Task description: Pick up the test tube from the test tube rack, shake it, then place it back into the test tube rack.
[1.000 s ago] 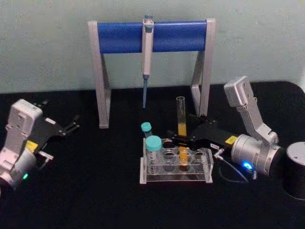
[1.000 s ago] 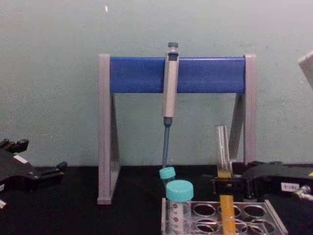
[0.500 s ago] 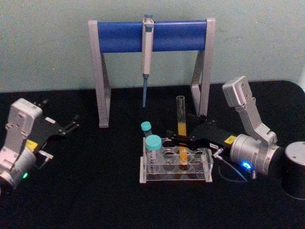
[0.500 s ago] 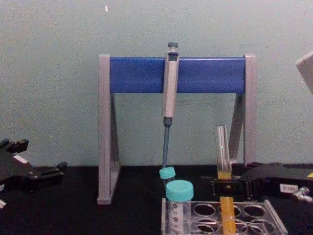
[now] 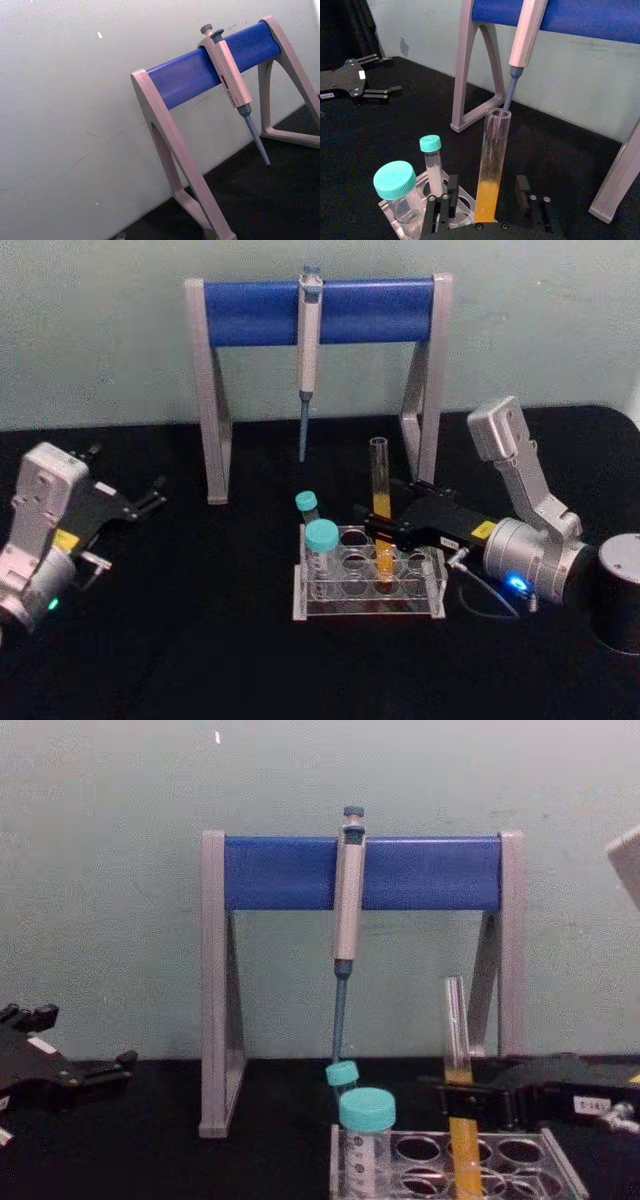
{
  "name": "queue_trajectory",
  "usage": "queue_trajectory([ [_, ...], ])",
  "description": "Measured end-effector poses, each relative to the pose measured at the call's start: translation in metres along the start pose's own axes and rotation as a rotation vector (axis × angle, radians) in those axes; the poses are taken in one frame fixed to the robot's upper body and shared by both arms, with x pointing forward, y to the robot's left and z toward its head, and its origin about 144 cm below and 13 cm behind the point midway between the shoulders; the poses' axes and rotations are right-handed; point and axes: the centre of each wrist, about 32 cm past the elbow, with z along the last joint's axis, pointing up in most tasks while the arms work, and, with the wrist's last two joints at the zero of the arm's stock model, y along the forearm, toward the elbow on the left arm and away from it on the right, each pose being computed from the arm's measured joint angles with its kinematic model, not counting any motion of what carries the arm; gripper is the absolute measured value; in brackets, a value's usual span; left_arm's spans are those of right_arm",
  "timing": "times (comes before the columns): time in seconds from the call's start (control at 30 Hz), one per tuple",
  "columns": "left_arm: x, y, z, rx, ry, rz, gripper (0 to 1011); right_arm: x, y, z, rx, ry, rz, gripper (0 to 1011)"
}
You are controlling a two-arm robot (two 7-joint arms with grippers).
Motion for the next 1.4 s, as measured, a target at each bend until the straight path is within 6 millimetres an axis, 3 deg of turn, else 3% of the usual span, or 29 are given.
queue_trajectory([
  [0.27,0.0,0.0,0.0,0.0,0.0,0.0,1001,-0.0001,0.0,0.0002,0.001,0.0,0.0,475],
  [0.57,0.0,0.0,0.0,0.0,0.0,0.0,1001,-0.0002,0.0,0.0004,0.002,0.0,0.001,233],
  [1.4,0.0,0.0,0.0,0.0,0.0,0.0,1001,-0.005,-0.0046,-0.005,0.077,-0.042,0.003,229],
])
